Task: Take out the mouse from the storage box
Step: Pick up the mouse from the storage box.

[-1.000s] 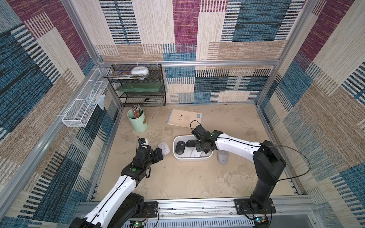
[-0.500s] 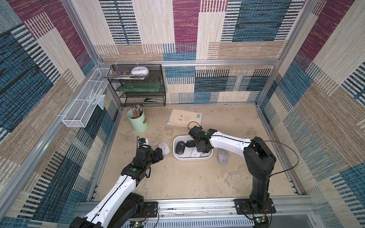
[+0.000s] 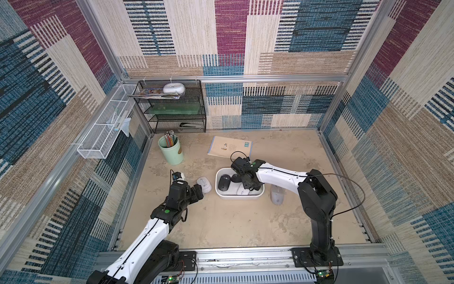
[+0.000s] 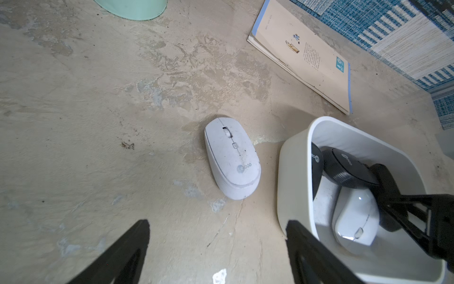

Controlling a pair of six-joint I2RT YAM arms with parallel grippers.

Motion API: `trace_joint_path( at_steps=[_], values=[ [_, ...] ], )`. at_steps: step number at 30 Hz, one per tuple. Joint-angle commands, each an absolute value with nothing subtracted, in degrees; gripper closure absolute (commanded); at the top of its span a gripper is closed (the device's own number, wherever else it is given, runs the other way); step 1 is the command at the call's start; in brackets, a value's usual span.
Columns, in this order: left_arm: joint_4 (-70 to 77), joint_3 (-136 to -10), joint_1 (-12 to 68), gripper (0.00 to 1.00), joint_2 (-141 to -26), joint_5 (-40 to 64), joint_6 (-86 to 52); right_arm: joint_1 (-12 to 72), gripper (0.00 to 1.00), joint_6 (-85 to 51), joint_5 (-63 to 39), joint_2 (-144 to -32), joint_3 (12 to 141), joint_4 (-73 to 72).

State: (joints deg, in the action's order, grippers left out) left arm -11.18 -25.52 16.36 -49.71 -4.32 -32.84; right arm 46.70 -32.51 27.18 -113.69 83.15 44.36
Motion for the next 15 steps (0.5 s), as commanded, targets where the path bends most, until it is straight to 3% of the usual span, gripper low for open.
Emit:
trace_joint_path(
  at_steps=[1, 3, 8, 15],
  values=[
    [-10.07, -25.93, 16.40, 0.09, -49.58, -3.78, -32.50, 46.49, 0.56, -34.67, 26.58, -114.95, 82.76, 46.93],
    [-10.03, -25.92, 16.42, 0.10, -49.70, -3.69, -32.52, 46.66, 0.48, -34.94, 26.63, -114.94, 82.63, 46.85],
    [-10.04, -25.93, 16.39, 0.09, -49.57, -3.52, -32.48, 46.67, 0.47, -34.80, 25.92, -117.16, 83.30, 46.33],
    [-10.22, -25.93, 16.39, 0.10, -49.31, -3.79, -32.27, 46.85, 0.64, -34.37, 25.24, -117.42, 83.62, 44.58]
  ],
)
